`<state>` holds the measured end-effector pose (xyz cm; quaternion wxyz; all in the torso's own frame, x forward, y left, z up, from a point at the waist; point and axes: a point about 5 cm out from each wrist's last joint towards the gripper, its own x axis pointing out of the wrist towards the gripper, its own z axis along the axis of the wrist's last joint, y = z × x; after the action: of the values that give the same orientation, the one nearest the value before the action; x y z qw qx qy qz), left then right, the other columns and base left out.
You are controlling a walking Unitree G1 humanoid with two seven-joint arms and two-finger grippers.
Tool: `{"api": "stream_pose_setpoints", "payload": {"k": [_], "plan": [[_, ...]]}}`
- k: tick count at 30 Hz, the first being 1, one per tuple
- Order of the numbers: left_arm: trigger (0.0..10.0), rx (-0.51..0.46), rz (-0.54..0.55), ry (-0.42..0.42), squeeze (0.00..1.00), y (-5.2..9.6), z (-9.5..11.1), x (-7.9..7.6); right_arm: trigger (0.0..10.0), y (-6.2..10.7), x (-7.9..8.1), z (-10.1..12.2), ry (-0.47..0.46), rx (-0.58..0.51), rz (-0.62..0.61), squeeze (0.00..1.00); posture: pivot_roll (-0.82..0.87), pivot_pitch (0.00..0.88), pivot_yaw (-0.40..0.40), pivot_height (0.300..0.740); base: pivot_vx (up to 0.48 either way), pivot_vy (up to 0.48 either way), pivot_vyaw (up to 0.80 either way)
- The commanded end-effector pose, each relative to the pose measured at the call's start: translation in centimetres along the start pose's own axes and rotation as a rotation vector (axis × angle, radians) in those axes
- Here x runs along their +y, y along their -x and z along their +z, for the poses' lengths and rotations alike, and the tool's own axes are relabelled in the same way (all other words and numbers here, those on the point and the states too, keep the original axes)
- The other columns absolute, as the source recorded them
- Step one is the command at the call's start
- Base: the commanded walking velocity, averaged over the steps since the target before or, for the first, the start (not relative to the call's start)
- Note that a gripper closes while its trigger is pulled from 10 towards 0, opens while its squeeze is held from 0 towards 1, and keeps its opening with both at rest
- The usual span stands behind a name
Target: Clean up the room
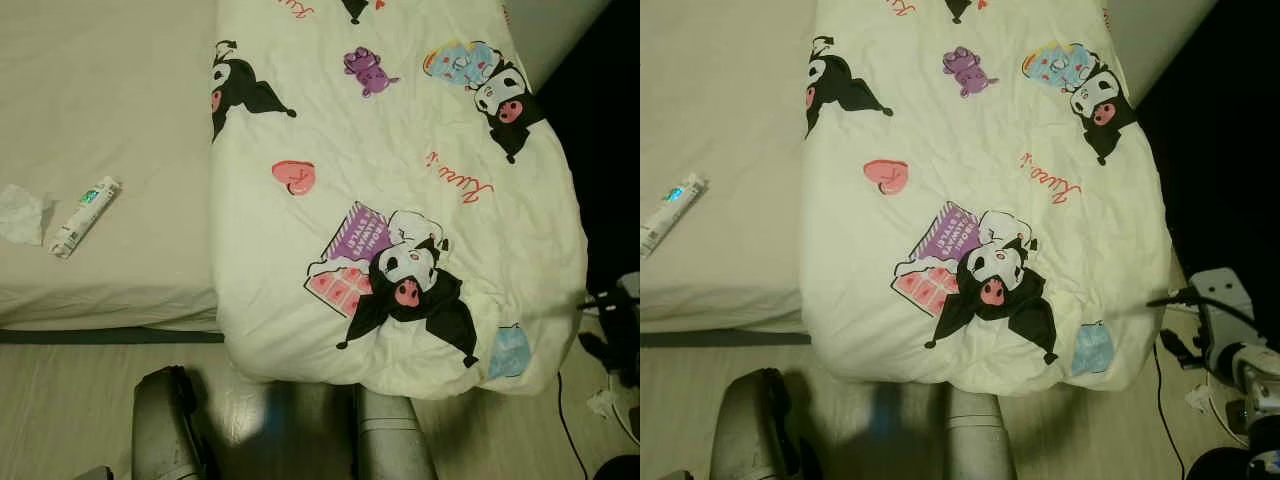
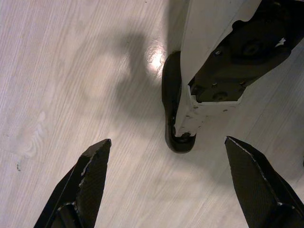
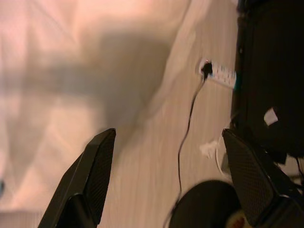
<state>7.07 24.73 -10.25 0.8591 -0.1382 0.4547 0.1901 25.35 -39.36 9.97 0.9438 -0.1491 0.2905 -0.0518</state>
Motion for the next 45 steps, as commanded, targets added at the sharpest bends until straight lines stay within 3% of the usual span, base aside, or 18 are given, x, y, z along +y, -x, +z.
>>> {"api": "stream_pose_setpoints", "payload": {"k": [1, 10, 19, 28, 34, 35, 36, 37, 45], "plan": [[10.0, 0.116, -0.166, -0.008, 0.00, 0.5, -3.3, -3.8, 10.0, -0.1, 0.3, -0.9, -0.056, -0.007, -0.006, 0.00, -0.25, 0.271, -0.117, 0.535, 0.000, 0.000, 0.00], [10.0, 0.115, -0.168, -0.011, 0.00, 0.5, -3.4, -3.7, 10.0, -0.6, 1.5, -0.9, -0.107, -0.059, 0.012, 0.00, -0.25, 0.278, -0.108, 0.535, 0.000, 0.000, 0.00], [10.0, 0.121, -0.167, -0.014, 0.00, 0.7, -3.8, -3.5, 10.0, -0.6, 1.9, -1.3, -0.037, -0.094, 0.000, 0.00, -0.25, 0.293, -0.102, 0.535, 0.000, 0.000, 0.00], [10.0, 0.118, -0.176, -0.018, 0.00, 0.8, -3.9, -3.6, 10.0, -0.8, 2.8, -1.3, -0.166, -0.173, 0.039, 0.00, -0.25, 0.302, -0.092, 0.535, 0.000, 0.000, 0.00], [10.0, 0.110, -0.175, -0.018, 0.00, 0.8, -3.8, -3.4, 10.0, -0.6, 2.9, -2.2, -0.198, -0.167, 0.047, 0.00, -0.24, 0.311, -0.081, 0.535, 0.000, 0.000, 0.00], [10.0, 0.109, -0.173, -0.018, 0.00, 0.9, -3.8, -3.3, 2.5, -0.4, 2.6, -3.0, -0.191, -0.141, 0.024, 0.00, -0.24, 0.311, -0.081, 0.535, 0.000, 0.000, 0.00], [10.0, 0.109, -0.173, -0.018, 0.00, 0.9, -3.8, -3.3, 2.5, -0.4, 2.6, -3.0, -0.191, -0.141, 0.024, 0.00, -0.24, 0.311, -0.081, 0.535, 0.000, 0.000, 0.00], [10.0, 0.108, -0.173, -0.019, 0.00, 0.9, -3.8, -3.3, 0.0, -0.4, 2.5, -3.2, -0.185, -0.134, 0.016, 0.00, -0.24, 0.311, -0.081, 0.535, 0.000, 0.000, 0.00], [10.0, 0.109, -0.171, -0.020, 0.00, 0.9, -3.9, -3.1, 0.0, -0.1, 1.9, -3.5, -0.178, -0.132, -0.016, 0.00, -0.24, 0.313, -0.076, 0.535, 0.000, 0.000, 0.00]]}}
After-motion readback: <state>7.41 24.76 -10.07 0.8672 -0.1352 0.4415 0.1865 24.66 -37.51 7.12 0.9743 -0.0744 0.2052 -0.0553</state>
